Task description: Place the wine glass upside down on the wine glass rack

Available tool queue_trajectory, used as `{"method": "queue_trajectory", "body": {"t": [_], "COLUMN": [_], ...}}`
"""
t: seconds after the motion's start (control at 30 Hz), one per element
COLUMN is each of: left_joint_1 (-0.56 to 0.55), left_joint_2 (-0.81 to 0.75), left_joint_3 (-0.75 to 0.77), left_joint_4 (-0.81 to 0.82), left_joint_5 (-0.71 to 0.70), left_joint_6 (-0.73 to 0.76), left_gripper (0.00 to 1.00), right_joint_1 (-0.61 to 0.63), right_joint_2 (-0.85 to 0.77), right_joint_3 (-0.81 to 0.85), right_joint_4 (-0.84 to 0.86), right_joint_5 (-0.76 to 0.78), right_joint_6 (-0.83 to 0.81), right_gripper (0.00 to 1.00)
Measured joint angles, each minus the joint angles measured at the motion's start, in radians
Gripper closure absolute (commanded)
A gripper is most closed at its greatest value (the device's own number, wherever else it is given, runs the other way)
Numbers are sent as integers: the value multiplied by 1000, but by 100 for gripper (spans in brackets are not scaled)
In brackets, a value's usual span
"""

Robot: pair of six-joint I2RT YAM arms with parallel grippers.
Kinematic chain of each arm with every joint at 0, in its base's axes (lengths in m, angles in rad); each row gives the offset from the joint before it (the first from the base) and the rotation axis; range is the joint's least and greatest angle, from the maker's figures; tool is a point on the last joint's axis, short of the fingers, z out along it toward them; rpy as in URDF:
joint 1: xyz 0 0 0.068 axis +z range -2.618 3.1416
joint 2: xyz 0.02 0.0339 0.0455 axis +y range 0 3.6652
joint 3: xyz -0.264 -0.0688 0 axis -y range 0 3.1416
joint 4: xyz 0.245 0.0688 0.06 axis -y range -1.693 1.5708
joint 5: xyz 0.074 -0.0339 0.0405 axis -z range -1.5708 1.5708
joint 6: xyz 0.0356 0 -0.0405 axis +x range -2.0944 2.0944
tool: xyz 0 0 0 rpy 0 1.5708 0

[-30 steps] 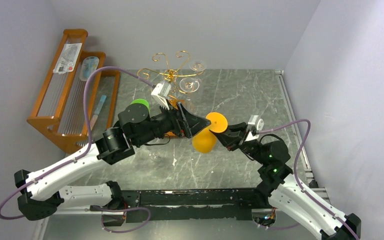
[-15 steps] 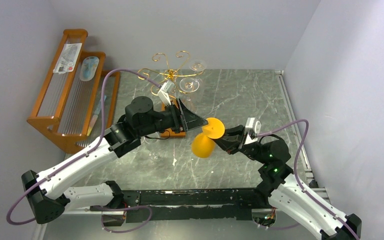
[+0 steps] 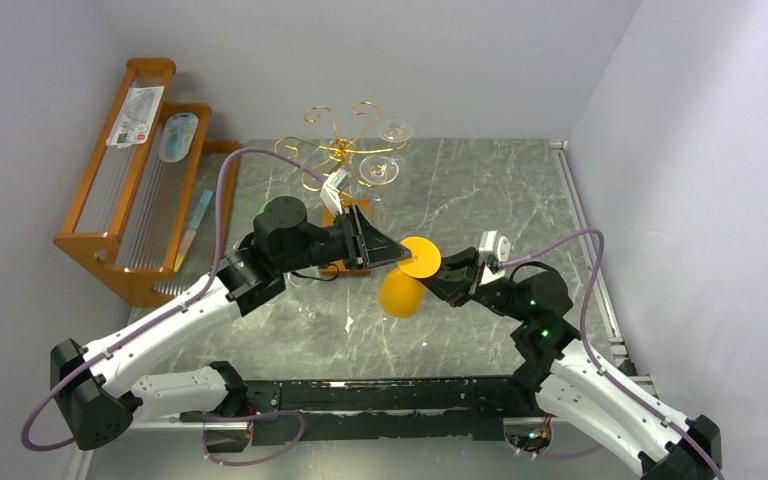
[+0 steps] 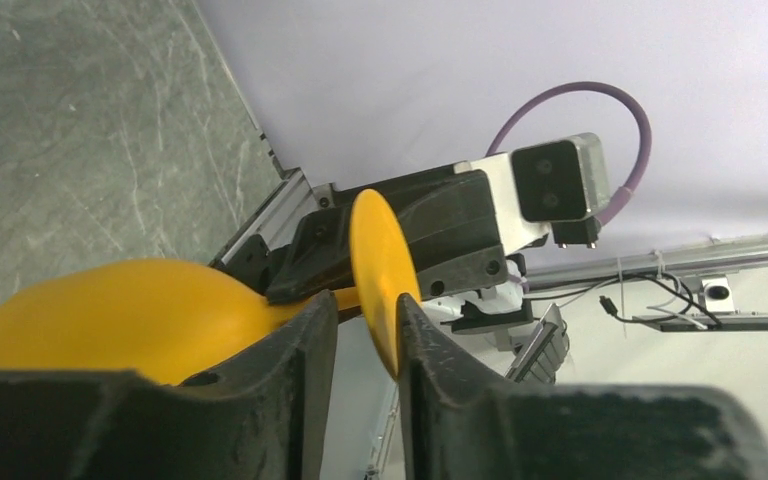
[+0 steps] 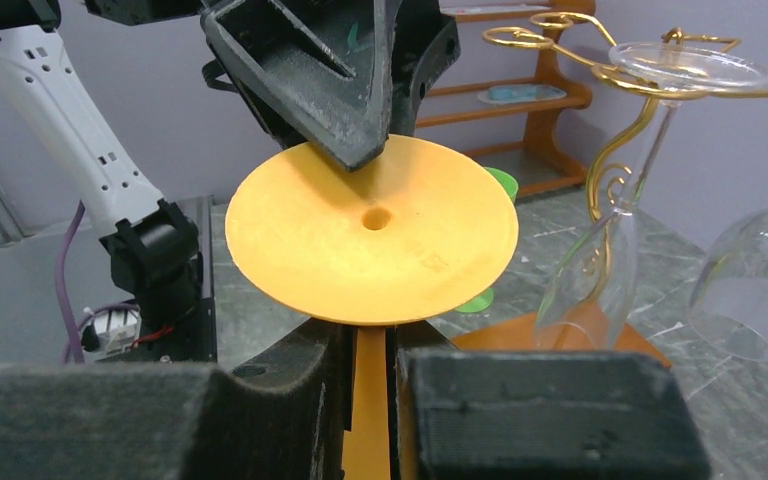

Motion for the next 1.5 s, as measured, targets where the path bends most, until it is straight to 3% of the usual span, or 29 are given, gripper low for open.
{"method": "queue_trajectory", "body": {"t": [0.1,0.17,0.3,0.4,0.73,1.2,1.5], "left_joint_1": [6,10,34,72,200,449,501], "left_joint_2": [0,0,-9,-22,-124,-109,-72], "left_joint_3": [-1,-3,-21,-31,-8,27,60], "left_joint_4": [20,27,42,43,-22,-121,-43], "left_joint_5": [17,28,56,81,89,179,225], "left_joint_6": [-18,-27,-55,-56,2,37,-14], "left_gripper": [91,95,95,95,95,95,95], "right_joint_1": [0,0,-2,-3,-3,-3,-3], "right_joint_2": [13,18,25,26,-39,-202,-187], "right_joint_3": [0,3,9,25,50,13,13], "right_joint_4": [1,4,4,-16,-43,-46,-66], "right_joint_5": [-10,-13,0,21,81,388,459], "right_joint_6": [-1,-4,-13,11,35,88,119], "right_gripper": [100,97,54,39,36,36,37]}}
